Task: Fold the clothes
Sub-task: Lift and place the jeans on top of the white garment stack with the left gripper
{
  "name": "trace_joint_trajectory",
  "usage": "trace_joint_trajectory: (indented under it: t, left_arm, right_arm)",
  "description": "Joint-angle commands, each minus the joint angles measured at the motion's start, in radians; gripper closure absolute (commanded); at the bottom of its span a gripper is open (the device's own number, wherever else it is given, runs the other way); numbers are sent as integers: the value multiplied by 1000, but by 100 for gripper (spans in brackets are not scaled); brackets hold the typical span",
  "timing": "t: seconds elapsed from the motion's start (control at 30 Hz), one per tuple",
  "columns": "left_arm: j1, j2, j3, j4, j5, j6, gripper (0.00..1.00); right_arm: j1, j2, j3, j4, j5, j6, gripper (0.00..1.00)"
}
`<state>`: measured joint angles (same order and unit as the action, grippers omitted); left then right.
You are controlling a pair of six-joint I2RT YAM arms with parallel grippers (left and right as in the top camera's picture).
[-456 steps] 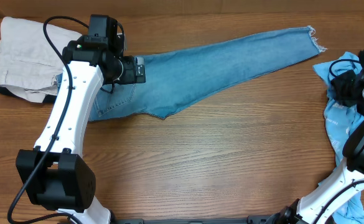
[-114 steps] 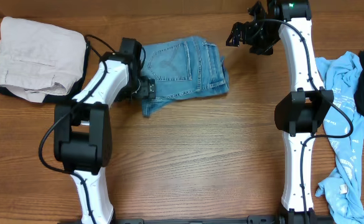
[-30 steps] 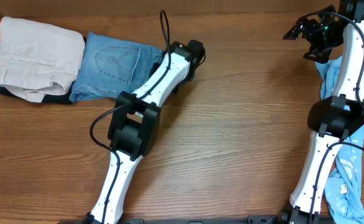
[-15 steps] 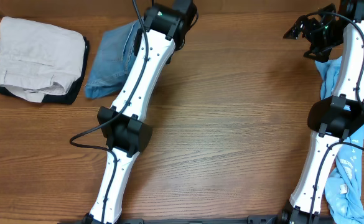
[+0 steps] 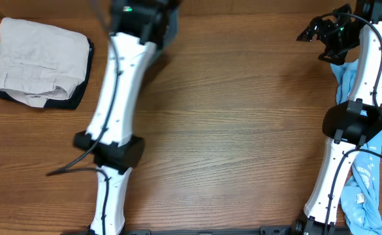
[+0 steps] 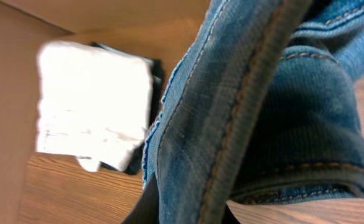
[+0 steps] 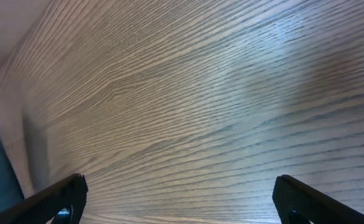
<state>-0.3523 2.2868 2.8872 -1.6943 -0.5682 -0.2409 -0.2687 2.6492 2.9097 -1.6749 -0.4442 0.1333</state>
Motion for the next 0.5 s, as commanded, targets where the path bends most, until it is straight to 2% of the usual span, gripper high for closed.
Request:
trace_joint_trajectory:
  t: [0.0,0.23,0.33,0.47]
  left_arm:
    - [43,-100,42,7,-67,43,96]
    - [136,-152,42,9,-73,71,96]
    - [187,-163,42,22,-135,90,96]
    - [266,-167,42,54,-181,187,96]
  right_arm:
    - [25,-19,22,5,-2,-11,0]
    - [65,-19,22,0,-2,-11,0]
    - [79,-19,22,-7,-2,-11,0]
    - [98,-19,22,-19,-2,-10,0]
